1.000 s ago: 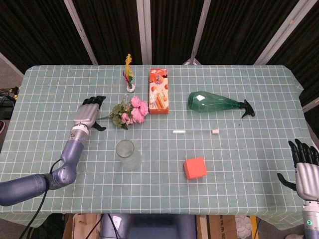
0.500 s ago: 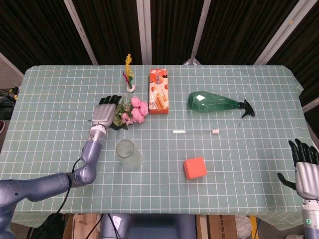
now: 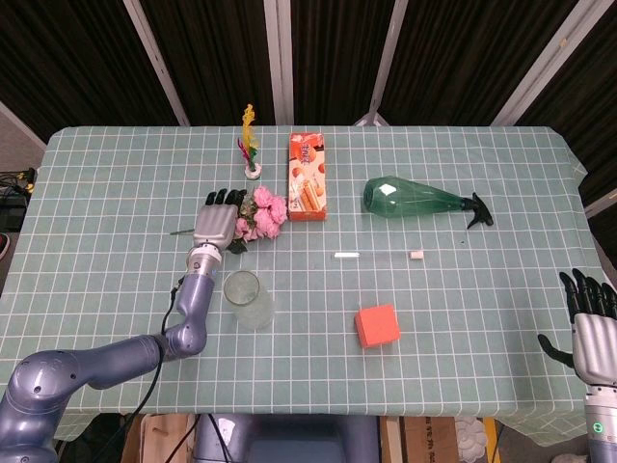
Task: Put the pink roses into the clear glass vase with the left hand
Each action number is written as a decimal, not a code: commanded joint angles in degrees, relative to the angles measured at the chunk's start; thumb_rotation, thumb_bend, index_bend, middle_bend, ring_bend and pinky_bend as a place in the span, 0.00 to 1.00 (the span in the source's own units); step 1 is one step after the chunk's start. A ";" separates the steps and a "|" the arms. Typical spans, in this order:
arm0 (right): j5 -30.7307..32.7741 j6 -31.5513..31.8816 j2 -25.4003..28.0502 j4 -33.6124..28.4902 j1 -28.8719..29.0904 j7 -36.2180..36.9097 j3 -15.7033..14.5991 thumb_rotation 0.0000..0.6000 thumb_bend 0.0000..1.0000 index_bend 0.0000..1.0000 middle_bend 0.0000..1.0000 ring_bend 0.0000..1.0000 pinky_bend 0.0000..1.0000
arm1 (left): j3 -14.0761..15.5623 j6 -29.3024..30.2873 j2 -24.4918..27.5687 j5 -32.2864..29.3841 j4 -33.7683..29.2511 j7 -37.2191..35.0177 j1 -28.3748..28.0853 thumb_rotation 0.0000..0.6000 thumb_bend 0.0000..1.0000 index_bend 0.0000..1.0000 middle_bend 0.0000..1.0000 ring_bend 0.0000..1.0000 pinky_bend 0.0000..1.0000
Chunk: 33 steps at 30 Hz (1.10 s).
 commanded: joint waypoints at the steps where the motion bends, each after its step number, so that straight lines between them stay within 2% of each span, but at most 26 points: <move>1: 0.04 -0.07 0.00 0.03 0.02 0.10 0.01 1.00 0.23 0.00 0.03 0.01 0.00 | -0.40 -0.13 -1.84 1.77 2.50 -1.07 -0.20 1.00 0.24 0.02 0.11 0.02 0.07; 9: -0.04 -0.17 0.06 -0.12 0.02 0.76 0.00 1.00 0.23 0.00 0.03 0.01 0.00 | -0.76 0.08 -5.62 6.98 8.40 -4.91 0.13 1.00 0.39 0.12 0.21 0.12 0.19; 14: 0.08 0.14 0.12 -0.13 -0.12 0.98 0.13 1.00 0.23 0.05 0.03 0.01 0.00 | -0.94 -1.44 -7.44 8.12 11.96 -5.48 0.44 1.00 0.41 0.15 0.24 0.15 0.22; 19: 0.32 0.17 0.14 -0.14 -0.18 1.02 0.21 1.00 0.23 0.07 0.03 0.01 0.00 | -1.51 -2.08 -9.00 10.69 14.85 -8.31 0.66 1.00 0.44 0.20 0.30 0.24 0.34; 23: 0.24 0.27 0.07 -0.18 -0.18 0.96 0.22 1.00 0.23 0.08 0.03 0.01 0.00 | -1.70 -1.89 -9.84 13.65 16.51 -11.39 0.97 1.00 0.47 0.23 0.34 0.28 0.38; 33: -0.25 0.23 0.24 -0.42 -0.20 1.42 0.01 1.00 0.23 0.09 0.03 0.02 0.00 | -2.60 -1.05 -8.30 18.14 14.90 -15.86 2.83 1.00 0.49 0.25 0.36 0.30 0.40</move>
